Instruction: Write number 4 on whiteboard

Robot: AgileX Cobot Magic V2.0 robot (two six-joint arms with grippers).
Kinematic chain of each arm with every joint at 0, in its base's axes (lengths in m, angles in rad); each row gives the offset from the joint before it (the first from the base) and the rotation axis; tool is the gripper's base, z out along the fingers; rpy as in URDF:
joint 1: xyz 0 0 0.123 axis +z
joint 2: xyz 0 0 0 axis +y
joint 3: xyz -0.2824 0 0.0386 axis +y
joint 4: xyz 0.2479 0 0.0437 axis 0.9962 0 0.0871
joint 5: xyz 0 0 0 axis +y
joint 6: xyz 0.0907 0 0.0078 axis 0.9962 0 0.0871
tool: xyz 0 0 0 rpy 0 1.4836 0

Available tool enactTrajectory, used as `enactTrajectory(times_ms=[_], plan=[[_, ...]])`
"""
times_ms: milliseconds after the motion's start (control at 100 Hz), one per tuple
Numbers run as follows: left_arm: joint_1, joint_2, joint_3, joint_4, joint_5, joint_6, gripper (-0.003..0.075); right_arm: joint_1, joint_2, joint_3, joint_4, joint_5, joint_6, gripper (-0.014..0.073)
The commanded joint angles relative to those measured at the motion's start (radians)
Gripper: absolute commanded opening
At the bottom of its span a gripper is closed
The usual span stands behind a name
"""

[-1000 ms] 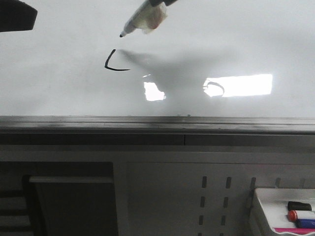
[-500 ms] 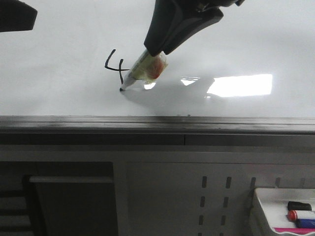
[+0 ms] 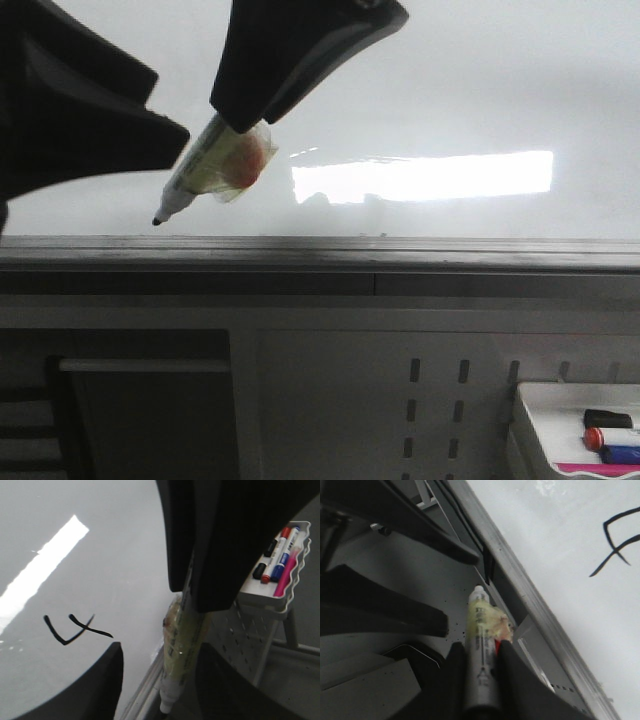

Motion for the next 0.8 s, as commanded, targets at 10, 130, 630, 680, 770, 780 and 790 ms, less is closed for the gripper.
enactTrajectory(times_ms=[10, 130, 630, 680, 770, 780, 790], plan=[[-0.014, 0.034, -0.025, -0.007, -0.040, -0.009, 0.0314, 0.017, -0.038, -0.032, 0.003, -0.025, -0.016, -0.0064], [-0.009, 0.064, -0.025, -0.002, -0.003, -0.009, 0.0314, 0.027, -0.038, -0.033, 0.002, -0.020, -0.016, -0.0064], [-0.009, 0.065, -0.025, 0.001, -0.004, -0.009, 0.0313, 0.054, -0.060, -0.045, 0.035, 0.002, -0.016, -0.0064], [-0.009, 0.065, -0.025, 0.001, -0.008, -0.009, 0.0313, 0.059, -0.060, -0.045, 0.035, 0.000, -0.016, -0.0064], [-0.009, 0.065, -0.025, 0.001, -0.008, -0.009, 0.0312, 0.060, -0.060, -0.045, 0.035, -0.002, -0.016, -0.0064], [-0.009, 0.065, -0.025, 0.001, -0.008, -0.009, 0.0312, 0.060, -0.060, -0.045, 0.035, 0.000, -0.016, -0.0064], [-0.009, 0.065, -0.025, 0.001, -0.008, -0.009, 0.0312, 0.060, -0.060, -0.045, 0.035, 0.000, -0.016, -0.0064]])
